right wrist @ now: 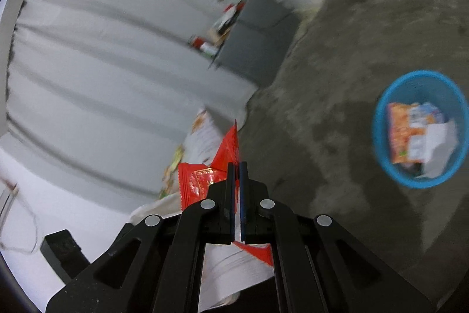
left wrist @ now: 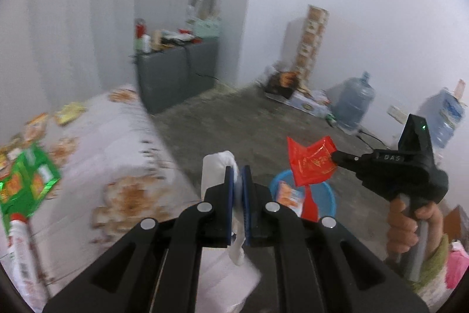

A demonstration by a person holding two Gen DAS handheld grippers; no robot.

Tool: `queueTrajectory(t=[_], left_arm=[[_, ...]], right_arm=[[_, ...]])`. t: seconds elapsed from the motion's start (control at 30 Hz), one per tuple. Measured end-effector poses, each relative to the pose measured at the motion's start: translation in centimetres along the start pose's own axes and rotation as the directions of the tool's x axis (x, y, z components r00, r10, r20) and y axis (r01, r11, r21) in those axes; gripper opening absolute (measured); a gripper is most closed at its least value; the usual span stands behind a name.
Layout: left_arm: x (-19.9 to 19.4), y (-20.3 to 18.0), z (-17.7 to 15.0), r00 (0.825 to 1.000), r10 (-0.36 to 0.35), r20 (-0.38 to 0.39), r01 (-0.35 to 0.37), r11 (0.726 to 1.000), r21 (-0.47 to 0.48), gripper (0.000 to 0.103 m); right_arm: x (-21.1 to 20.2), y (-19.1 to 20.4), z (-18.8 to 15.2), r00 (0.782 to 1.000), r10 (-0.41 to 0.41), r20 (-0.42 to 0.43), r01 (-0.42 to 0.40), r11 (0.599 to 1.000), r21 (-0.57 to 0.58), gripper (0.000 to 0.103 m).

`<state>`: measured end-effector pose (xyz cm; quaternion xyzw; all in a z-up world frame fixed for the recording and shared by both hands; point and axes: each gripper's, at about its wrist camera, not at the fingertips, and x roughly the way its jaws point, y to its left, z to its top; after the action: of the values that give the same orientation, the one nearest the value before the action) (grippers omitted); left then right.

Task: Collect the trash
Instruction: 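Carry the red packet and tissue to the wastebasket and open both tools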

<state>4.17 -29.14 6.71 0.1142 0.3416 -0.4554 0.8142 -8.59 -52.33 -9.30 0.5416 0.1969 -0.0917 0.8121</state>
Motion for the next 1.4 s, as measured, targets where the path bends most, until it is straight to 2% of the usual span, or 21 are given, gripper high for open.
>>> queueTrajectory(t=[0.17, 0.33, 0.5, 0.6, 0.63, 0.7, 0.77, 0.8, 0.87, 0.97, 1.1, 1.23, 1.3, 1.4], left_arm=[[4.6, -4.0, 0.8, 0.991, -0.097, -0.093, 0.1, 0.995, 0.026, 0.006], [9.9, -8.4, 0.8, 0.965, -0.175, -0.195, 0.19, 0.98, 0.062, 0.006], [14.8, -12.9, 0.4, 0.936, -0.223, -0.271, 0.259, 0.961, 0.102, 0.006], [17.4, -14.7, 0.0, 0.915, -0.256, -0.31, 0.296, 0.951, 0.087, 0.006], [18.6, -15.4, 0.0, 0.907, -0.268, -0.325, 0.309, 0.948, 0.079, 0.006], [20.6, -16.5, -0.1, 0.892, -0.291, -0.346, 0.333, 0.941, 0.067, 0.009], [22.3, -17.1, -0.4, 0.88, -0.3, -0.368, 0.34, 0.939, 0.046, 0.028], [23.4, -17.2, -0.7, 0.879, -0.29, -0.378, 0.324, 0.946, 0.027, 0.044], [24.2, -17.1, -0.7, 0.884, -0.263, -0.386, 0.288, 0.958, 0.006, 0.047], [24.2, -16.7, -1.4, 0.881, -0.26, -0.396, 0.279, 0.96, -0.012, 0.054], [22.6, -15.3, -1.7, 0.896, -0.245, -0.37, 0.26, 0.965, -0.009, 0.063], [19.8, -12.2, -1.8, 0.906, -0.232, -0.353, 0.226, 0.972, -0.06, 0.075], [18.5, -10.4, -1.8, 0.909, -0.222, -0.352, 0.204, 0.975, -0.088, 0.077], [15.5, -7.3, -1.9, 0.931, -0.176, -0.32, 0.151, 0.983, -0.103, 0.078]], right_arm=[[-2.0, -4.1, 0.7, 0.992, -0.099, 0.079, 0.094, 0.993, 0.07, 0.001], [-3.2, -8.0, 1.1, 0.969, -0.207, 0.132, 0.187, 0.971, 0.147, 0.003], [-3.5, -11.7, 1.6, 0.946, -0.28, 0.164, 0.238, 0.942, 0.238, 0.006], [-3.5, -13.6, 1.6, 0.933, -0.313, 0.175, 0.257, 0.924, 0.283, 0.006], [-3.4, -14.2, 1.6, 0.929, -0.323, 0.178, 0.262, 0.918, 0.298, 0.01], [-2.7, -15.6, 1.5, 0.923, -0.342, 0.177, 0.278, 0.909, 0.311, 0.029], [-1.8, -17.5, 1.2, 0.909, -0.389, 0.147, 0.325, 0.885, 0.335, 0.052], [-1.3, -18.4, 1.0, 0.906, -0.405, 0.124, 0.342, 0.872, 0.349, 0.055], [-0.6, -20.7, 0.2, 0.909, -0.413, 0.055, 0.36, 0.844, 0.396, 0.055], [-0.9, -22.1, -0.3, 0.909, -0.415, 0.033, 0.358, 0.82, 0.447, 0.055], [-1.4, -21.2, 0.2, 0.91, -0.411, 0.05, 0.353, 0.833, 0.425, 0.057], [-1.4, -19.6, 0.4, 0.919, -0.39, 0.055, 0.34, 0.857, 0.386, 0.064], [-1.1, -18.5, 0.4, 0.925, -0.377, 0.048, 0.335, 0.869, 0.363, 0.068], [-0.5, -16.9, 0.4, 0.93, -0.366, 0.039, 0.335, 0.885, 0.323, 0.073]])
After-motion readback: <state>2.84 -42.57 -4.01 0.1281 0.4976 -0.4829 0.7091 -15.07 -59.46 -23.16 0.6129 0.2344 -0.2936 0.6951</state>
